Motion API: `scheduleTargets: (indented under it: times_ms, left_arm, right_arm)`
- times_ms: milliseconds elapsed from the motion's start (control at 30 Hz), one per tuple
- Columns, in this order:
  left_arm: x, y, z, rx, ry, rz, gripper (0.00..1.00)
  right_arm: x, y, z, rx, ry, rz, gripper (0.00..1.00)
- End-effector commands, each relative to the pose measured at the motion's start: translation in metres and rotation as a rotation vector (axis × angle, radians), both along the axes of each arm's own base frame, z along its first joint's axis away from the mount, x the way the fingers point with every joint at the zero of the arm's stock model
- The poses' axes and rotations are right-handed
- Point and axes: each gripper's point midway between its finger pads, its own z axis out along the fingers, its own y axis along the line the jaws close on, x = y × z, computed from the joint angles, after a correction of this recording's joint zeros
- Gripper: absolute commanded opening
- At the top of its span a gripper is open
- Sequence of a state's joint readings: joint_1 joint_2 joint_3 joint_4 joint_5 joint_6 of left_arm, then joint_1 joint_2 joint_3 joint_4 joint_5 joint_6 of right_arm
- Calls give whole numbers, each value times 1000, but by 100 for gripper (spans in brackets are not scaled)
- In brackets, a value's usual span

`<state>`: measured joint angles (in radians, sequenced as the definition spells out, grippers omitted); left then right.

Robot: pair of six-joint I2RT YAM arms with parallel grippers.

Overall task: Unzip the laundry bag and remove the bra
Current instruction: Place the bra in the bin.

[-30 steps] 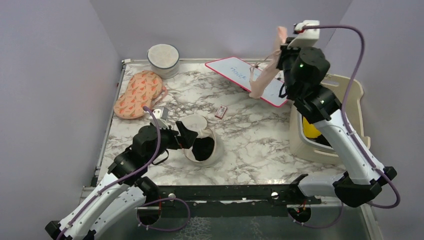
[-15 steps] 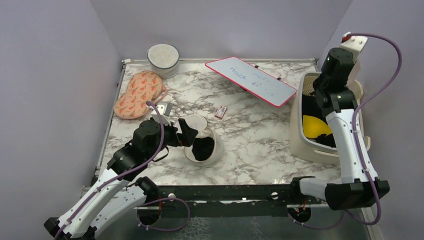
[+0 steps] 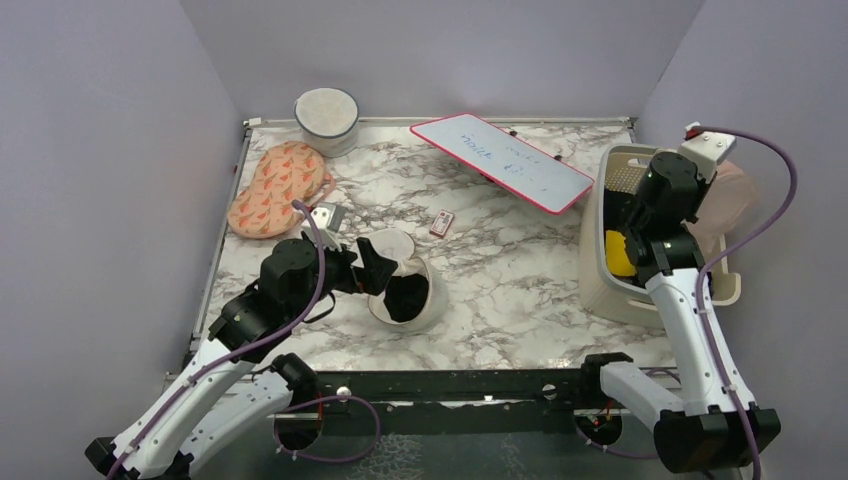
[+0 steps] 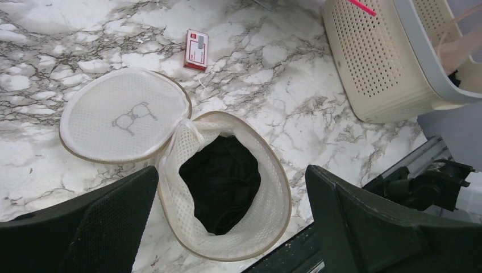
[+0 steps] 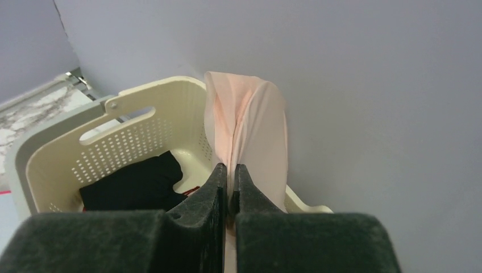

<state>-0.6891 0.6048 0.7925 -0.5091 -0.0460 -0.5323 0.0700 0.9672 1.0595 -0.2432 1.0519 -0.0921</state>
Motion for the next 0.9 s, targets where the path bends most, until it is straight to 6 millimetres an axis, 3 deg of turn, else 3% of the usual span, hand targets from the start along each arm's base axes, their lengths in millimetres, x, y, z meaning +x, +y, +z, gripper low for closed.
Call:
scheduleTargets:
  times_ms: [0, 133, 333, 500, 633, 733, 867]
  left_arm:
    - [-6, 0, 3, -15, -4, -18, 99]
    - [-2, -1, 3, -6, 1, -8, 99]
    - [0, 1, 8, -24, 4, 20, 99]
    - [-1, 2, 3, -33, 16, 29, 99]
    - [0, 2, 3, -34, 15, 32, 99]
    - [-1, 2, -1, -22, 17, 26, 99]
    - [-3, 0, -14, -5, 45, 12, 99]
  right_arm:
    - [20, 0, -25, 10, 42, -20, 1]
    - [60, 13, -69, 65, 130, 61, 1]
    - [98, 26, -141, 146, 284, 103, 1]
    - [127, 44, -171, 204, 338, 224, 13]
    - [132, 53, -166, 252, 362, 263, 45]
    - [127, 56, -138, 266, 313, 281, 70]
    - [120, 73, -78, 297, 183, 409, 75]
